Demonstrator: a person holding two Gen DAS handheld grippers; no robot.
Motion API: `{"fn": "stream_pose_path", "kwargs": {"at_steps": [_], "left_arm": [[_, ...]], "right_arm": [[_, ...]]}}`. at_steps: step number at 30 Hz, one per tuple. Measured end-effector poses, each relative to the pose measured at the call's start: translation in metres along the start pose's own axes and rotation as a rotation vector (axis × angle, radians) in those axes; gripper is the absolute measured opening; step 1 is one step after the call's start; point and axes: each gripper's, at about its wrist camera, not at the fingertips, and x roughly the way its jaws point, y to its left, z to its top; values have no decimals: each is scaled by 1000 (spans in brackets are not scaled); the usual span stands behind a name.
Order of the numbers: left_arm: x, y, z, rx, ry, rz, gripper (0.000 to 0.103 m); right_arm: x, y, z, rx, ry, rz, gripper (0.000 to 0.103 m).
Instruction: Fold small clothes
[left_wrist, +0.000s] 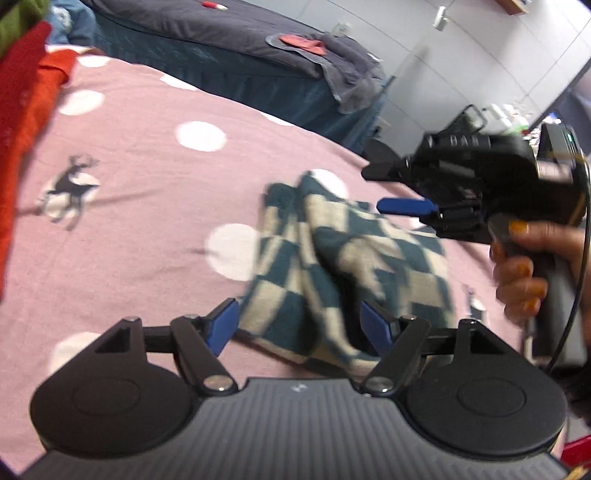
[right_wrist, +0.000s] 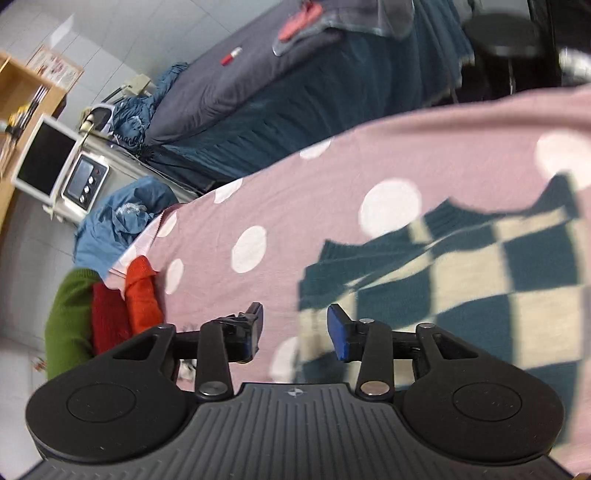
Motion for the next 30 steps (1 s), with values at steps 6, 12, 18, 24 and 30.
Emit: {"fn": "stream_pose_path", "kwargs": {"at_steps": [6,12,18,24,30], "left_arm": [[16,-7,2,-90,73,-124,85],[52,-8,1,-138,185,-152,90],[82,-11,3,-95,211,-180,54],[66,-31,32,29,159,-168,29],[33,-43,59,151,63,-150,29]], "right_arm": [[-38,-17,-25,-154,-61,-143,77],[-68,-48,-61,-100,-45,-177,79],[-85,-62,-84,-24,-33,-172,79],[-80,-64,-101,-86,14,-214,79],[-64,-67,-113,-113,67,-240,86]]}}
